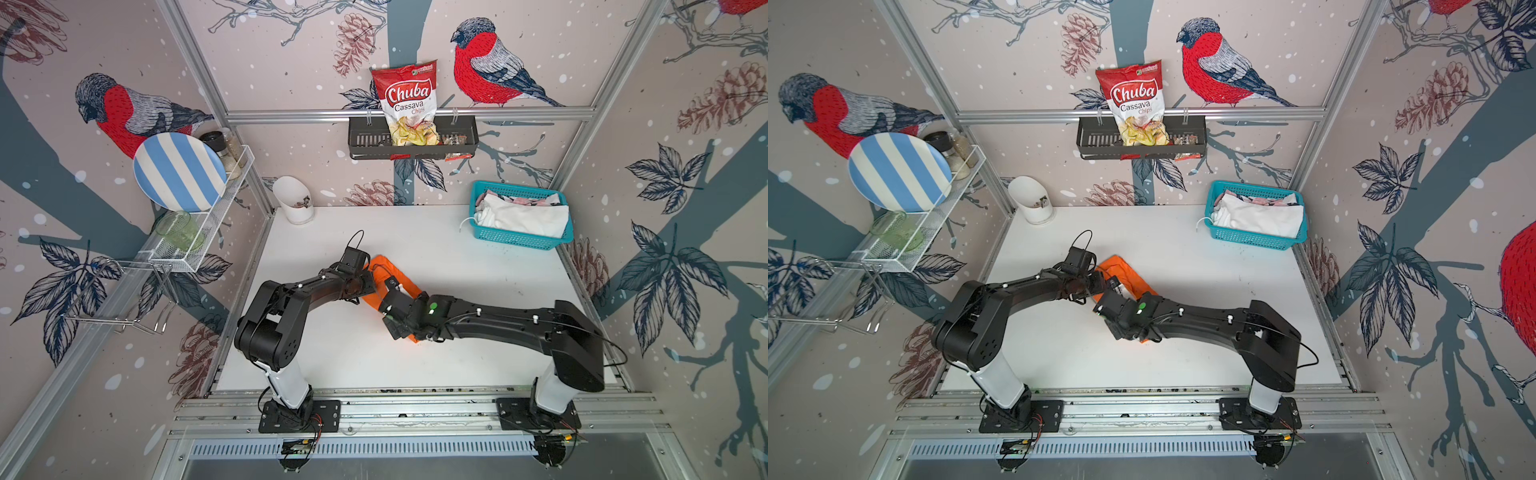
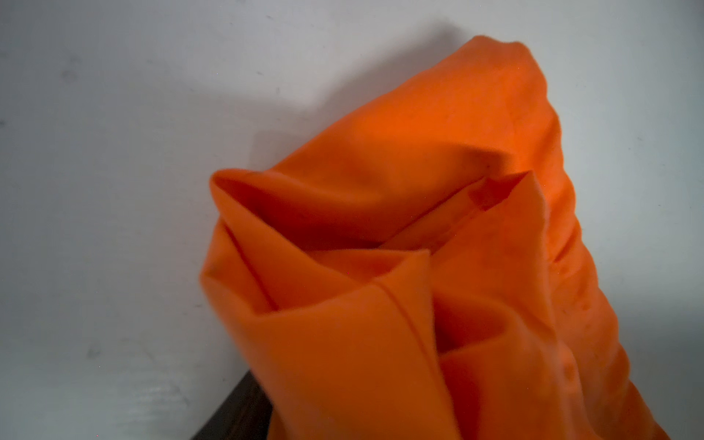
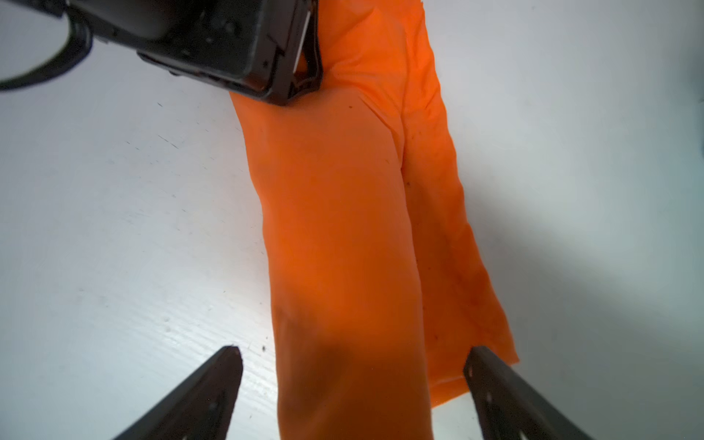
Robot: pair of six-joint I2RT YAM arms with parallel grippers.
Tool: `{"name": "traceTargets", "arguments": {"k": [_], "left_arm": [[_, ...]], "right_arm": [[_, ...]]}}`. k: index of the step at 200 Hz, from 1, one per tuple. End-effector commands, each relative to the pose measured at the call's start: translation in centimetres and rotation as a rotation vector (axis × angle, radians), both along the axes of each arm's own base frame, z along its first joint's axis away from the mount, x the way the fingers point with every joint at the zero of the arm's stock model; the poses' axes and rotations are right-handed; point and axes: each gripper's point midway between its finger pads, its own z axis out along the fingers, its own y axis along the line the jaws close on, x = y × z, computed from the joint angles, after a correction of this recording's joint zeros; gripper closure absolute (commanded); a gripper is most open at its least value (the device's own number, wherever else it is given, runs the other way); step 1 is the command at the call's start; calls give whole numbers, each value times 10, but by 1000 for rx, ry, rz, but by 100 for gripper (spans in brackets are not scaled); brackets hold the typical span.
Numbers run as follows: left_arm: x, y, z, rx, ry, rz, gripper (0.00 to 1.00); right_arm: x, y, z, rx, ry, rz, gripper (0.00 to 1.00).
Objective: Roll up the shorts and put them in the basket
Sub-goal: Roll the shorts at the center of the board.
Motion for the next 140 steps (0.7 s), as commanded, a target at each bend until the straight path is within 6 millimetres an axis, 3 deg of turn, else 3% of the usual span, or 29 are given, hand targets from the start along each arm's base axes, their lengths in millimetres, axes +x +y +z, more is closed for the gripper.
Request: {"name": "traceTargets", "arguments": {"k": [1, 50, 61, 74, 85, 108, 140], "left_arm": [[-17, 7, -16, 30, 89, -17, 43], [-17, 6, -14, 20, 88, -24, 41], [-17, 6, -13, 17, 87, -25, 39], [-16, 4, -8, 4, 69, -41, 31], [-16, 5, -2, 4, 49, -42, 28], [-13, 10, 16, 18, 10, -32, 22], [-12, 20, 49, 48, -44, -13, 20]], "right_arm": [[5, -25, 1, -323, -194, 32, 0], [3, -21, -57, -532, -194, 113, 2], [7, -26, -68, -534, -180, 100, 13], [10, -29, -77, -505, -125, 92, 38], [9, -26, -78, -446, -85, 93, 56], [-3, -9, -73, -265, 60, 143, 74], [-32, 25, -49, 119, 386, 243, 79]]}}
